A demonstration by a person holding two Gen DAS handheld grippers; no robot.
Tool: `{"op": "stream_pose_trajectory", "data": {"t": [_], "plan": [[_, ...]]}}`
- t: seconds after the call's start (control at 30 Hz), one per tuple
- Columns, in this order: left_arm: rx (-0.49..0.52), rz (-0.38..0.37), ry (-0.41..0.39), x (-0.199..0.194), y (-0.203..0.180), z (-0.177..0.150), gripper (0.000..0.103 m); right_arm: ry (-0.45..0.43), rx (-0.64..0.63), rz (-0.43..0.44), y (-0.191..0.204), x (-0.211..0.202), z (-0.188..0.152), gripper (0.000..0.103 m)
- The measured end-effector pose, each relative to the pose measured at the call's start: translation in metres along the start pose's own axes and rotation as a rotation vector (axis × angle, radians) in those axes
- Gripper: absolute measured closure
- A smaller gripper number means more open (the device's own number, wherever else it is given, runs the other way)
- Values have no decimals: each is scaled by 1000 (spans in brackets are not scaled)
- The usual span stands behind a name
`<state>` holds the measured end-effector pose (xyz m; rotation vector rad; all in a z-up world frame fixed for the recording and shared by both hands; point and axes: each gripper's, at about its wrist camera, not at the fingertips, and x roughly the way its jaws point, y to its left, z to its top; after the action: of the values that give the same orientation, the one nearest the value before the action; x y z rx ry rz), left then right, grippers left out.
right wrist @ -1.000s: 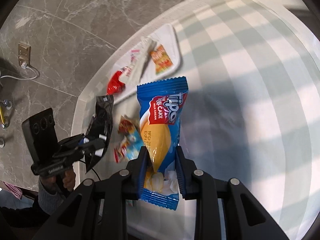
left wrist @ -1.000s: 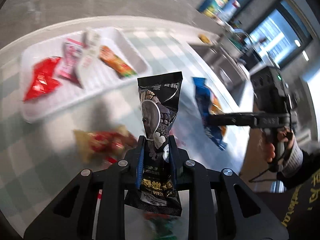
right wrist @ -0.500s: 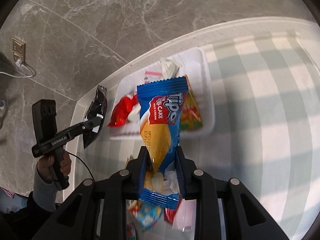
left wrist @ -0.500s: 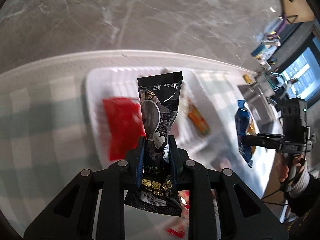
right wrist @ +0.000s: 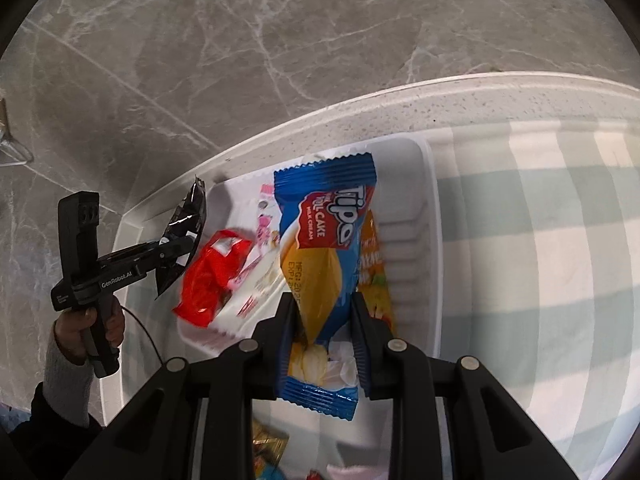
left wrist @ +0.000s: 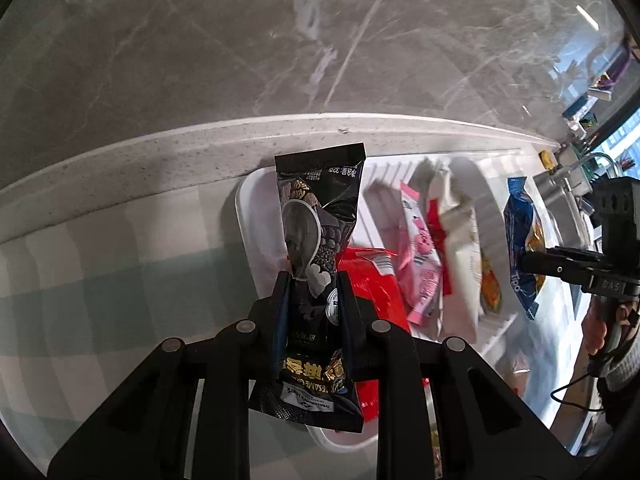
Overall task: Organize snacks
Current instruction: 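Carry the black packet and Tipo cake into the white tray and release both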
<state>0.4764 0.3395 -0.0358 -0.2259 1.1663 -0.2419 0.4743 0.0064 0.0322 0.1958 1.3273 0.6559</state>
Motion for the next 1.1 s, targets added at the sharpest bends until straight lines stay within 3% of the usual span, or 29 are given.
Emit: {"op": "stream_pose_trajectory", "data": {"t": [0.3, 0.47, 0.6, 0.63, 0.7, 0.93, 1.1], "plan": [[4, -20, 36, 25, -11, 1, 81, 32, -30, -93, -4, 29, 7, 74], [-17, 8, 41, 29, -10, 2, 80, 24, -55, -142, 0, 28, 7, 65], [-44, 10, -21, 8, -6, -1, 70, -20, -77, -144, 6, 11, 6, 58], [-51, 10, -37, 2, -7, -2, 62, -33, -83, -148, 7, 5, 5, 57], [-60, 12, -63, -10, -8, -2, 55, -57, -89, -143, 9, -7, 2, 57], [-40, 30, -154, -54, -33, -23, 55, -129, -84, -94, 19, -50, -20, 56], [-1, 20, -174, -74, -68, -53, 55, -158, -77, -63, 29, -73, -45, 53]]}}
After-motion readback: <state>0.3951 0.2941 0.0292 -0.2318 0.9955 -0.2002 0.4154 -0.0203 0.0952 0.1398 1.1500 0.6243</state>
